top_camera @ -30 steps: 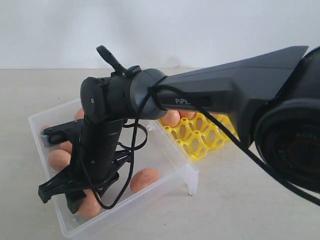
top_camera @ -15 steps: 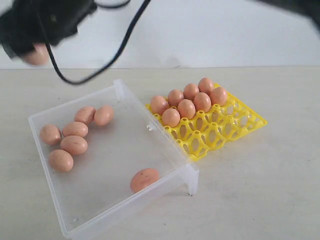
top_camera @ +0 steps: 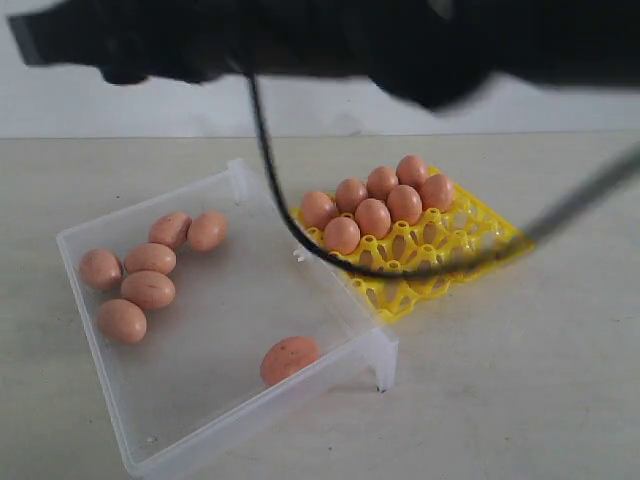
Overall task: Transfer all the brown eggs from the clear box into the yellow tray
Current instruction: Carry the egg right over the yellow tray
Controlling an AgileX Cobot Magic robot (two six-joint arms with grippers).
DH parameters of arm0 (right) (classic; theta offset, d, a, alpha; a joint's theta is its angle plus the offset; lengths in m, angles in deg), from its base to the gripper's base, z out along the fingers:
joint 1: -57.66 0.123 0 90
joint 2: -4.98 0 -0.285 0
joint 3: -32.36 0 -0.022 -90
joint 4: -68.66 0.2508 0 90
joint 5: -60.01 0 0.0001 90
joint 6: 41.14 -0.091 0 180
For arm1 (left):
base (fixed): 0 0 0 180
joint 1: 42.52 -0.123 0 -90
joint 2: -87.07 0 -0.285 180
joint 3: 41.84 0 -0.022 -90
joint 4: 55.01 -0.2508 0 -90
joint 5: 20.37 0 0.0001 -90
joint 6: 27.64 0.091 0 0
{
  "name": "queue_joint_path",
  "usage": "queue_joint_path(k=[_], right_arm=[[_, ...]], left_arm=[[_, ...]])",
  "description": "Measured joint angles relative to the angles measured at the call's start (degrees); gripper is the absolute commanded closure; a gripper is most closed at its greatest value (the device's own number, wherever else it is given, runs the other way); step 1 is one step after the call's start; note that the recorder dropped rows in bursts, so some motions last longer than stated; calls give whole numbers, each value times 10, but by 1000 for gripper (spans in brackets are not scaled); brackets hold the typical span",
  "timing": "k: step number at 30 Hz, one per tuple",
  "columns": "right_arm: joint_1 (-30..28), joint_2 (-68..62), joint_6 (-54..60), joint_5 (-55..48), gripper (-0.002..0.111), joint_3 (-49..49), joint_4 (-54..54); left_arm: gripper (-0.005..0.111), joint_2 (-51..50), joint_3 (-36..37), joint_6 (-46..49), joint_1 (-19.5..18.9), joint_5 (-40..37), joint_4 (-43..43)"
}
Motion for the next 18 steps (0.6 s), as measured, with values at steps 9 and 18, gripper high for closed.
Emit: queue_joint_path(k=[9,18], right_arm=[[-87,139,175,440,109,-352,317],[-336,9,-351,108,109,-240,-445]], left_arm=[[111,0,0,0,0,0,0],[111,0,0,0,0,0,0]])
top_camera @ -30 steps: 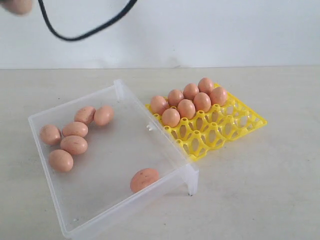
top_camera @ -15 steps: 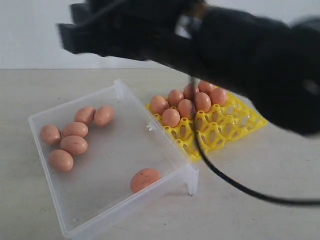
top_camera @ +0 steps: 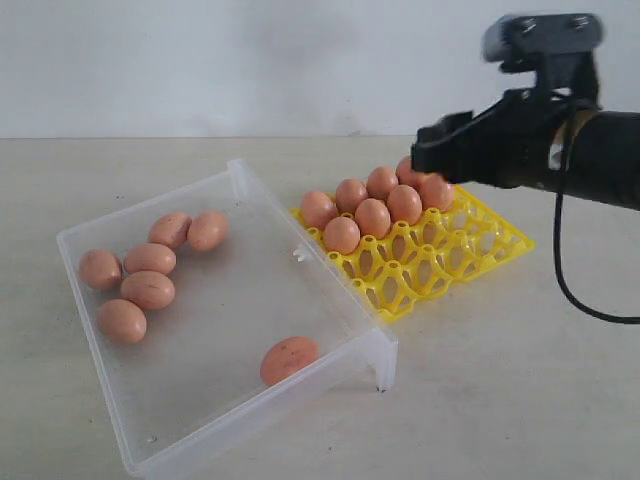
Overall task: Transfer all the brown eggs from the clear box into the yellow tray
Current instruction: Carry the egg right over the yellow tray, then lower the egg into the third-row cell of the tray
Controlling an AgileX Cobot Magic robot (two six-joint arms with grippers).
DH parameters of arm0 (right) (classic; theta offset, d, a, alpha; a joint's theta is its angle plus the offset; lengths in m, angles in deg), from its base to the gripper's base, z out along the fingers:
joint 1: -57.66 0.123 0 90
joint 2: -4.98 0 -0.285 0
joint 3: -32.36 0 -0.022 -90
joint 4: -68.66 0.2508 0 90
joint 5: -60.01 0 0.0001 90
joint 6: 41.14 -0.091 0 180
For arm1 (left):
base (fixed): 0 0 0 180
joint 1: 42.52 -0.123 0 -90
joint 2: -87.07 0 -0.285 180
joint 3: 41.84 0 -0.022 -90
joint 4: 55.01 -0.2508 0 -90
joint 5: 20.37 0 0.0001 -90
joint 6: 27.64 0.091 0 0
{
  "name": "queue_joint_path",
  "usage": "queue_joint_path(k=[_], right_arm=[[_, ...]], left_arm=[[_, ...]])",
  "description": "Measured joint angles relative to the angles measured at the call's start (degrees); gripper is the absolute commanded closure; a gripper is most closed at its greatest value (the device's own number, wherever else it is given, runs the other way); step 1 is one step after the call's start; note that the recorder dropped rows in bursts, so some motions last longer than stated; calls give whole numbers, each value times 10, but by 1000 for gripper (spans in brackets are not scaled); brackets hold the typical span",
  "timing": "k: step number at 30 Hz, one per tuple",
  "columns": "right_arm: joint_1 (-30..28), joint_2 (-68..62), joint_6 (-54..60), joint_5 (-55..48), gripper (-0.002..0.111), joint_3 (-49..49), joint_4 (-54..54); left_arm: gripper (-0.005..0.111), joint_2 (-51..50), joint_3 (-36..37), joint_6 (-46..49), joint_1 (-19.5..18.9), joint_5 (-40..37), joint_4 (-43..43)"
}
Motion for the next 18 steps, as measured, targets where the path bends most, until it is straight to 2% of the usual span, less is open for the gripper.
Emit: queue_joint_path(k=[2,3,5,7,9,18], right_arm=[[-23,-37,-212,51,109,30,-306],[-32,-56,-303,108,109,50,-419],[-41,-89,-402,225,109,85,-529],[-41,-119,-434,310,109,107,-585],[-41,-147,-442,347,109,120,-611],[-43,-207,-371,247,109,127,-621]], left_arm=[[111,0,0,0,0,0,0],[111,0,0,0,0,0,0],[111,0,0,0,0,0,0],[111,0,0,0,0,0,0],[111,0,0,0,0,0,0],[111,0,0,0,0,0,0]])
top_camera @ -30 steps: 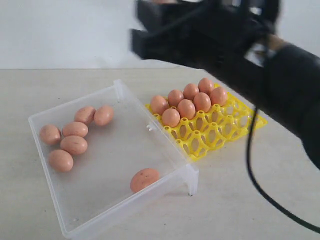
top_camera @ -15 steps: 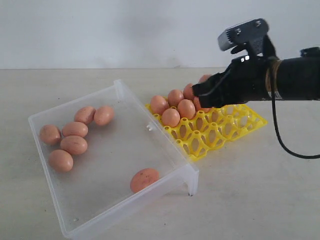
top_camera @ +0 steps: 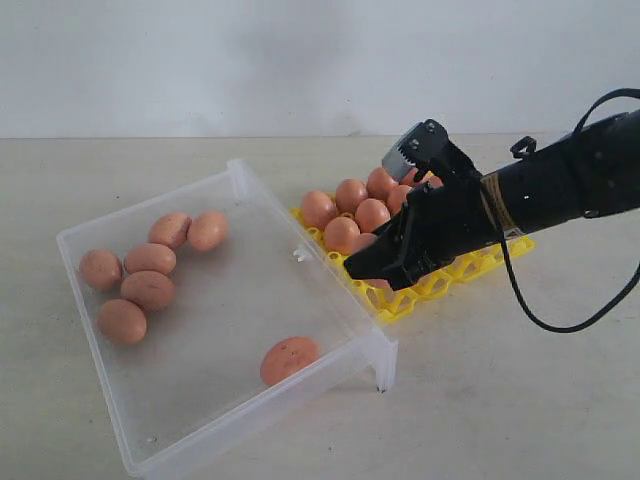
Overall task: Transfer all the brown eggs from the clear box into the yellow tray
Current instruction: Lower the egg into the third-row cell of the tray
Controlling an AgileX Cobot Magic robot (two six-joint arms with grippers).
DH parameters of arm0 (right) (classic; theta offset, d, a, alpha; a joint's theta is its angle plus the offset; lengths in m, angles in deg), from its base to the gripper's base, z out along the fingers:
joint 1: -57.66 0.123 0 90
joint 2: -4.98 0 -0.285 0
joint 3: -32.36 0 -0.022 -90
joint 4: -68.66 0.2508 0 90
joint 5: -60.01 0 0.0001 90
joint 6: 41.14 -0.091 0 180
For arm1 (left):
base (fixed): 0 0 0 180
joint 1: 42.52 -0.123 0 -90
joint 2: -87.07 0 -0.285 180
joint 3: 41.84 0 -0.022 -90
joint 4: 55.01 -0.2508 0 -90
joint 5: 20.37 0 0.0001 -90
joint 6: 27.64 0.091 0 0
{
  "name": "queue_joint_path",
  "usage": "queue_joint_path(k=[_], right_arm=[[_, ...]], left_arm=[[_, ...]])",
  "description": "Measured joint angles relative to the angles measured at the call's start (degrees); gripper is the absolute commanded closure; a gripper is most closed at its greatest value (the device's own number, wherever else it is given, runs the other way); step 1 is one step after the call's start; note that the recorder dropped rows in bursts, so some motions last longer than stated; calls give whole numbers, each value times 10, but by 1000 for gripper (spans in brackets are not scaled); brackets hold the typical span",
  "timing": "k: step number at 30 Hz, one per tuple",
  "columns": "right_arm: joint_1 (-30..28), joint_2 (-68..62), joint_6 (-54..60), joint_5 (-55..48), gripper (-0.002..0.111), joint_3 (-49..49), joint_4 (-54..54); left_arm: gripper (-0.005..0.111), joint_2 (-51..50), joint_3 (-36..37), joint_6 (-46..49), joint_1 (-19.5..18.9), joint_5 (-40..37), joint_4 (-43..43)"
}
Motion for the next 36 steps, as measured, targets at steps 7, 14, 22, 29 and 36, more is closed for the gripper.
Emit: queue_joint_path(k=[7,14,22,29,36], right_arm=[[0,-27,155,-1,109,0,143],[0,-59,245,5,109,6,247],[0,-87,252,27,92,6,272],[0,-87,251,25,50,6,286],[0,-87,240,25,45,6,289]], left_arm=[[111,0,0,0,0,0,0],[111,0,0,0,0,0,0],[111,0,0,0,0,0,0],[111,0,0,0,0,0,0],[111,0,0,0,0,0,0]])
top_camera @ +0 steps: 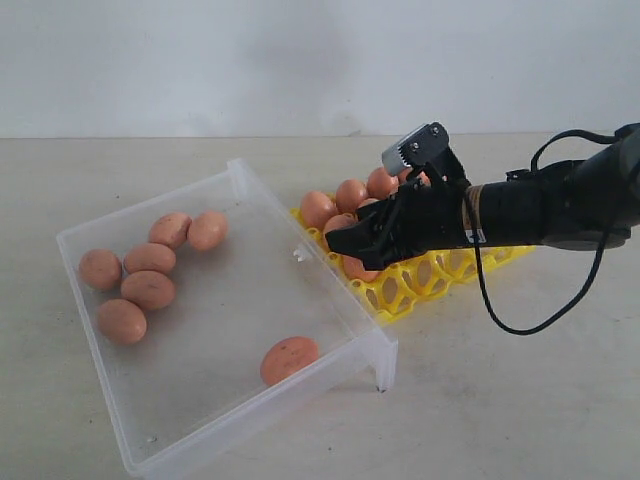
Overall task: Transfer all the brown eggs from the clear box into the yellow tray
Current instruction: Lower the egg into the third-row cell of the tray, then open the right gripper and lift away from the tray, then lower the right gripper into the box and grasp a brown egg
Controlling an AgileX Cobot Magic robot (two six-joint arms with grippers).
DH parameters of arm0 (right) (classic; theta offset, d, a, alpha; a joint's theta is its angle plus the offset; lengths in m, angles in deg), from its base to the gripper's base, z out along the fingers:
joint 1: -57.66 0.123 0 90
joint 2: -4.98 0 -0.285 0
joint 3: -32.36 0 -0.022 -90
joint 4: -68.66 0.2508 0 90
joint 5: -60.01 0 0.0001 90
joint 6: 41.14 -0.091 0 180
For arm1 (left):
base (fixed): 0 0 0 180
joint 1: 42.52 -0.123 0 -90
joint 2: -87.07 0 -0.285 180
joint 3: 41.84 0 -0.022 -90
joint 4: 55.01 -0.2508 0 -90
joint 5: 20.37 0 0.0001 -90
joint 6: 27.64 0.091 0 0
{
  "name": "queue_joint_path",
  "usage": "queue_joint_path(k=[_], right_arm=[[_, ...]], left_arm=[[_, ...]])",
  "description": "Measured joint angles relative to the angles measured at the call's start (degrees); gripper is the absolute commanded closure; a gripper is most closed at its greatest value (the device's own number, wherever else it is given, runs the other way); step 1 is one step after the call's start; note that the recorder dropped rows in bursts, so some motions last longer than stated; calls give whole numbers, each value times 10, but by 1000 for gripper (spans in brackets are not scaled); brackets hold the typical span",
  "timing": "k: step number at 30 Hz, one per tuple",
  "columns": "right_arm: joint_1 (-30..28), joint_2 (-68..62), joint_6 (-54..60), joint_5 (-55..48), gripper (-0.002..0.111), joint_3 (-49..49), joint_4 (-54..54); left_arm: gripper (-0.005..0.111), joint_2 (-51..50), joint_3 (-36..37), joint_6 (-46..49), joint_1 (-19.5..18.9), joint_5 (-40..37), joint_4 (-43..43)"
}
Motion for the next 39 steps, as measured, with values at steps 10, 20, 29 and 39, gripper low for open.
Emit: queue_joint_path(k=[10,20,29,39], right_arm=[[0,101,0,55,47,0,50],[137,175,-1,101,108,28,127],[348,93,36,-360,108,185,131],[359,-69,631,-951,108,493,750]], left_arm=[[111,0,0,0,0,0,0],[111,0,0,0,0,0,0],[111,0,0,0,0,0,0],[111,0,0,0,0,0,0]])
